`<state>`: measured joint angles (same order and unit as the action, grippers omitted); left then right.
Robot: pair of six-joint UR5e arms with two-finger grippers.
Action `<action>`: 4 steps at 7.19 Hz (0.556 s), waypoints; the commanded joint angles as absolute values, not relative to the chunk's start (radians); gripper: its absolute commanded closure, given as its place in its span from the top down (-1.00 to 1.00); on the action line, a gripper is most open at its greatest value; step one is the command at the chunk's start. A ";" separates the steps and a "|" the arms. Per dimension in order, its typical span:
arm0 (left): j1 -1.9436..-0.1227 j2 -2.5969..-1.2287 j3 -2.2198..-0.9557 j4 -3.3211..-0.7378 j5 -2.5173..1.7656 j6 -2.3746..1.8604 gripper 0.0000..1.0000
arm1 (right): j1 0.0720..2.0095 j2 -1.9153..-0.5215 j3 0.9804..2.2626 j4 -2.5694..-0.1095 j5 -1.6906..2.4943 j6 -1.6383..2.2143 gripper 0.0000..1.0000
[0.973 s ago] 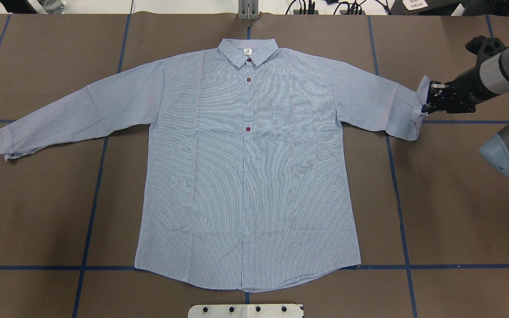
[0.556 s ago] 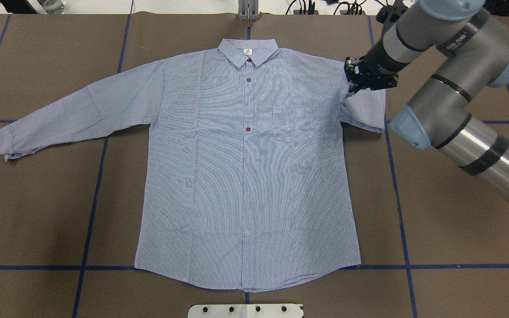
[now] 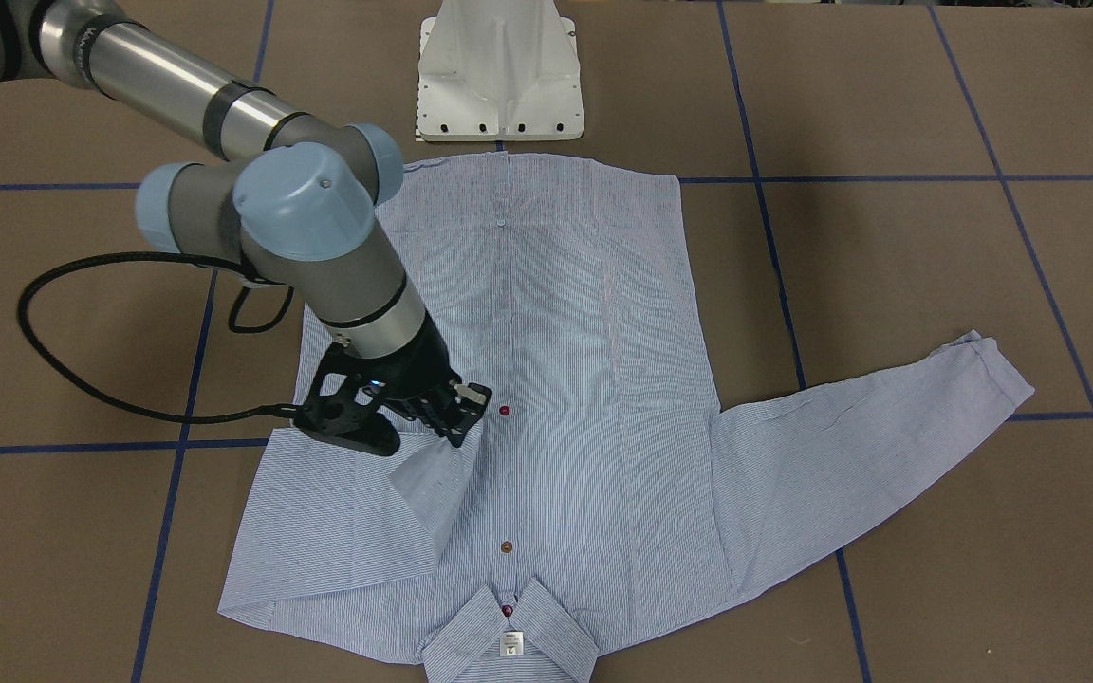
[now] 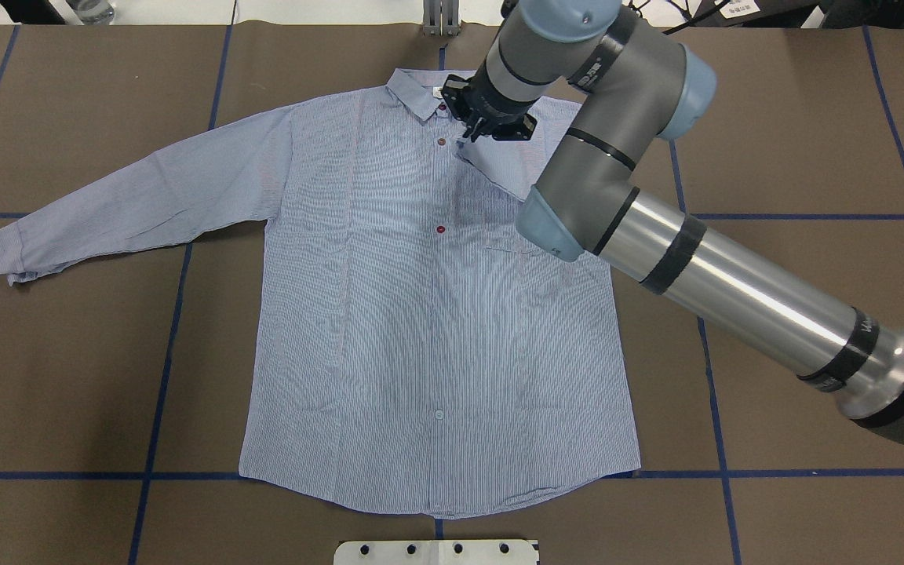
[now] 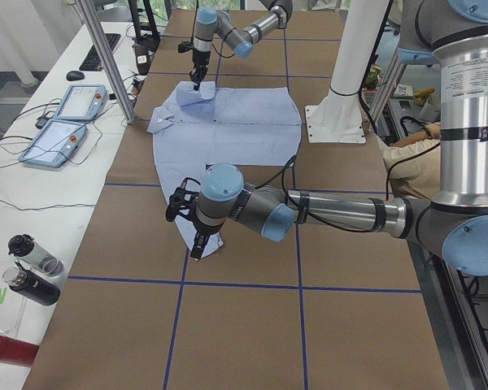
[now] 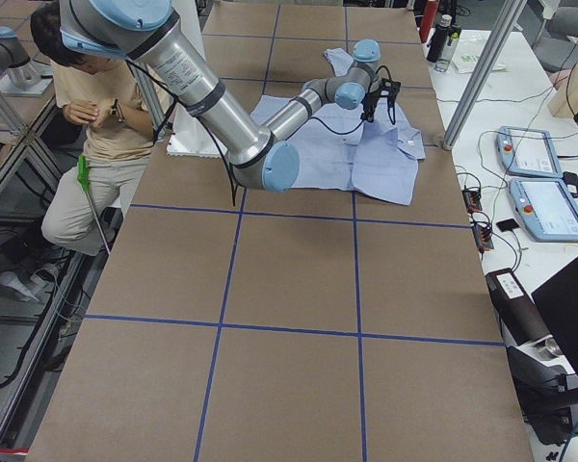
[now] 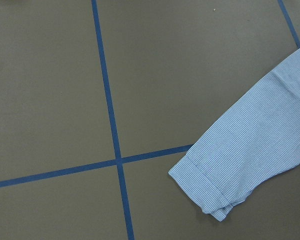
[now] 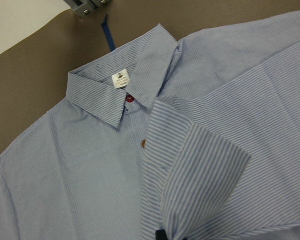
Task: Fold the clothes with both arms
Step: 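Lift the cuff with the right gripper and carry it across toward the collar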
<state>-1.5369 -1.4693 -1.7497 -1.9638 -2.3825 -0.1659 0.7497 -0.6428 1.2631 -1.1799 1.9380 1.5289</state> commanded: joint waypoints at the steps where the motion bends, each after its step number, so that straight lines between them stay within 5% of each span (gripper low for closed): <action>1: -1.537 -1.471 -1.746 -1.976 -2.382 -0.167 0.99 | 0.681 -0.578 1.203 -1.112 1.838 1.554 -1.00; 4: -1.537 -1.471 -1.749 -1.980 -2.382 -0.169 0.99 | 0.631 -0.538 1.175 -1.112 1.793 1.566 -1.00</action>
<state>-1.5370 -1.4706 -1.7458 -1.9791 -2.3823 -0.1675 0.6485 -0.5514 1.1851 -1.1132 1.8075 1.5626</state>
